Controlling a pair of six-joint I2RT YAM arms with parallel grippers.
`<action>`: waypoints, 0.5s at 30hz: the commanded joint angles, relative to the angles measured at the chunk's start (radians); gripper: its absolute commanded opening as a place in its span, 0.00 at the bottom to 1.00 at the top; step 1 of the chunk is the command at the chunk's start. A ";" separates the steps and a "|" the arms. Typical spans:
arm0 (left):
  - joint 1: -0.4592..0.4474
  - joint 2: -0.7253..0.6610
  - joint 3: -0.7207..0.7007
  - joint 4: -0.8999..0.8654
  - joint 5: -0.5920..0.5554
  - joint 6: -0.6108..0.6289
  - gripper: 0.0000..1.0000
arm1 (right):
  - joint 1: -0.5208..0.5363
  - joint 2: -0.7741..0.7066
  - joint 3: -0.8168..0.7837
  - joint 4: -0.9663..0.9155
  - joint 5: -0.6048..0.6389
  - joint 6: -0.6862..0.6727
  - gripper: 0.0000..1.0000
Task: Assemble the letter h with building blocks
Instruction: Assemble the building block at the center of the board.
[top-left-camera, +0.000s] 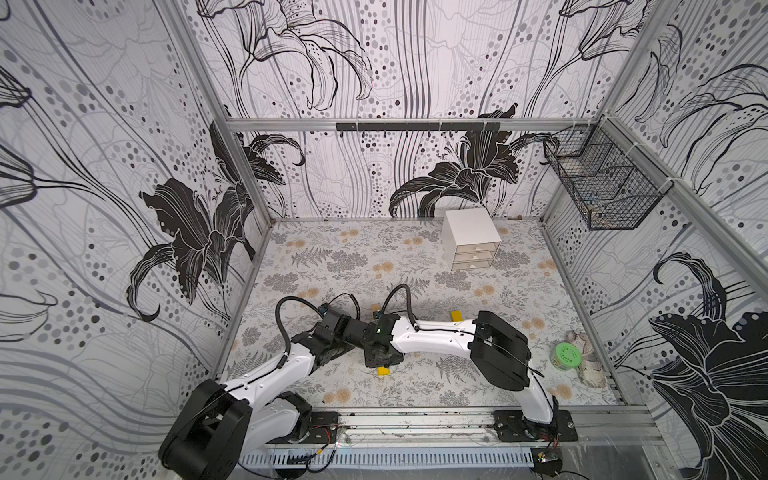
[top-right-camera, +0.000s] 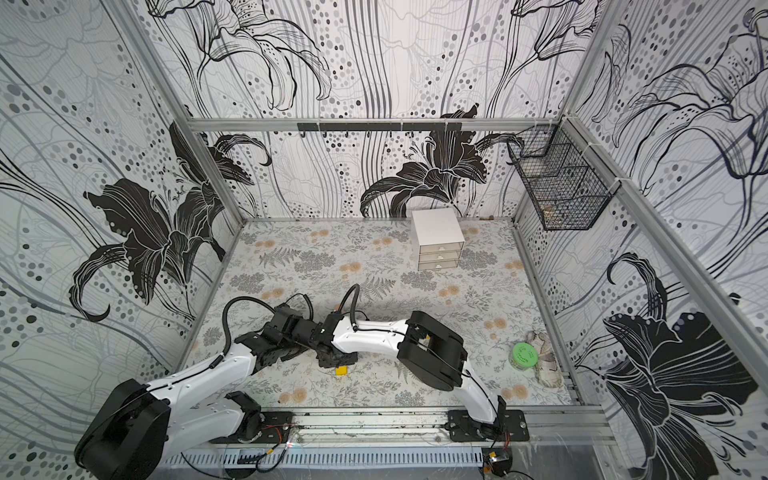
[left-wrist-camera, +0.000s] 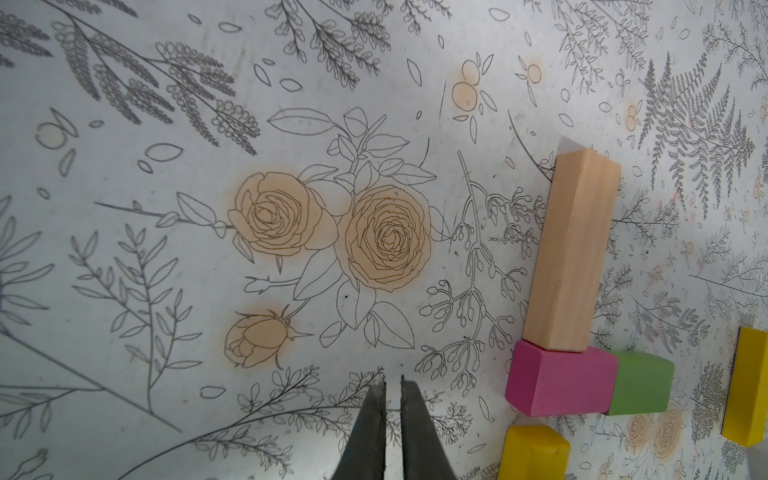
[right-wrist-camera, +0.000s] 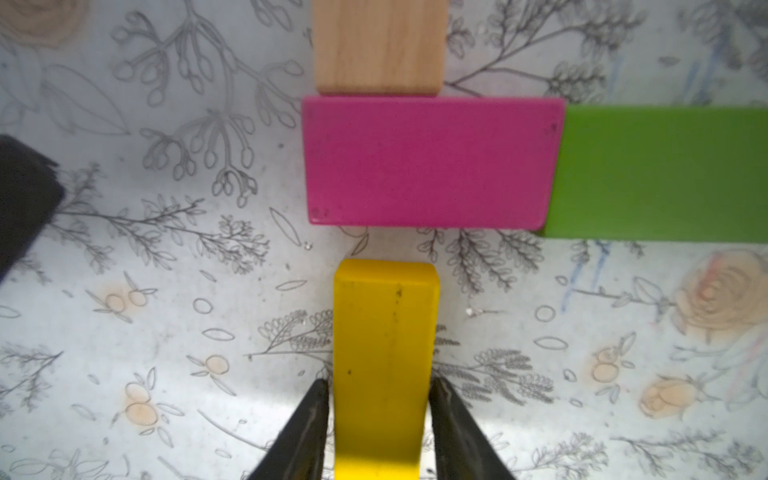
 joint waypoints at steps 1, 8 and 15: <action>-0.011 -0.011 0.010 0.003 -0.007 0.018 0.13 | -0.007 0.003 0.014 -0.010 0.017 -0.006 0.41; -0.011 -0.007 0.021 -0.002 -0.006 0.019 0.13 | -0.007 0.028 0.040 -0.021 0.012 -0.019 0.37; -0.011 -0.003 0.028 -0.007 -0.007 0.023 0.13 | -0.006 0.047 0.078 -0.035 0.016 -0.029 0.36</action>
